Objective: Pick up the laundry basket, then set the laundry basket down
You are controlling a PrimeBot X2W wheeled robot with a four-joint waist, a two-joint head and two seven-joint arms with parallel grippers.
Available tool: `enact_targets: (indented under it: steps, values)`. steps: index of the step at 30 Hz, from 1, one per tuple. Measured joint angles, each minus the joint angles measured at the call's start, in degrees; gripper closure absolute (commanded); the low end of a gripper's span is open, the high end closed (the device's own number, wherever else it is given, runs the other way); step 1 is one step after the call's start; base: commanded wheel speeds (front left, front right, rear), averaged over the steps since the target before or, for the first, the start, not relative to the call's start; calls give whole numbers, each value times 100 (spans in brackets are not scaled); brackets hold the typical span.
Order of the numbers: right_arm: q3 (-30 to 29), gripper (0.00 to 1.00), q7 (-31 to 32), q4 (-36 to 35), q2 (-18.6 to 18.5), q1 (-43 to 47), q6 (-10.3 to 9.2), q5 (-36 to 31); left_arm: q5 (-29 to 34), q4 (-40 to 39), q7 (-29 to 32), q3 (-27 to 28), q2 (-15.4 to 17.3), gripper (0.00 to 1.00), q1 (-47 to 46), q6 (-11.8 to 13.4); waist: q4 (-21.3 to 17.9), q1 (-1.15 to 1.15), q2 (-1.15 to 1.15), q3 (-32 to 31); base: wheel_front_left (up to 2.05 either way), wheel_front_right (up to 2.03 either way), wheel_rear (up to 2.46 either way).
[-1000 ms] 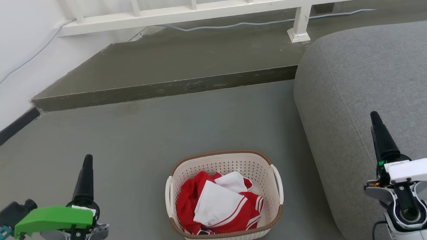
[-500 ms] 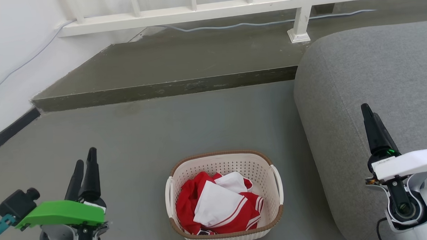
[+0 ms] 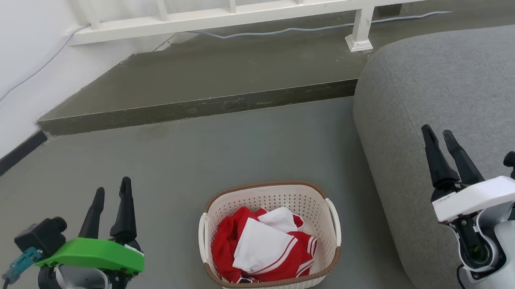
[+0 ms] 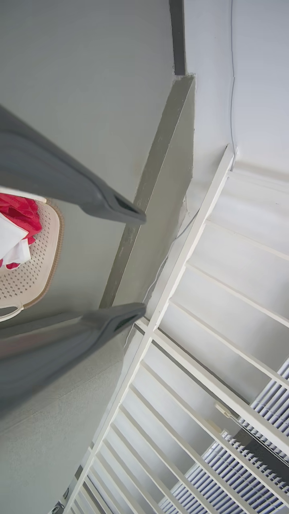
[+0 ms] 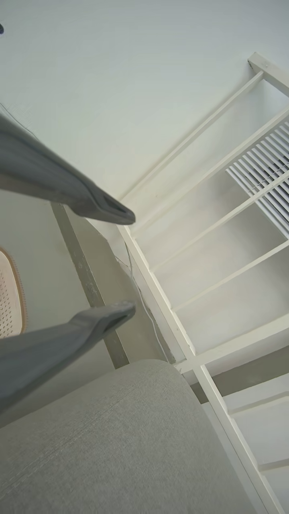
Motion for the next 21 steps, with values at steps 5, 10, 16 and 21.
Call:
enact_targets:
  steps: [5,10,16,21]
  values:
    - [132,0,-90,7,-23,0,-53,-409,431,0,-82,-71,8,0,-3,100,-3,0,0,7,0,0,0]
    - [181,0,-170,7,-23,-1,-151,-758,787,-21,-179,-114,-14,0,-33,153,-3,0,0,17,0,0,0]
    - [213,0,-257,5,-30,-6,-257,-1229,1276,-69,-285,-223,-29,0,-102,172,-3,0,0,29,0,0,0]
    - [261,0,-372,-3,-33,-19,-281,-1577,1618,-110,-388,-264,-46,0,-155,181,-2,0,0,39,0,0,0]
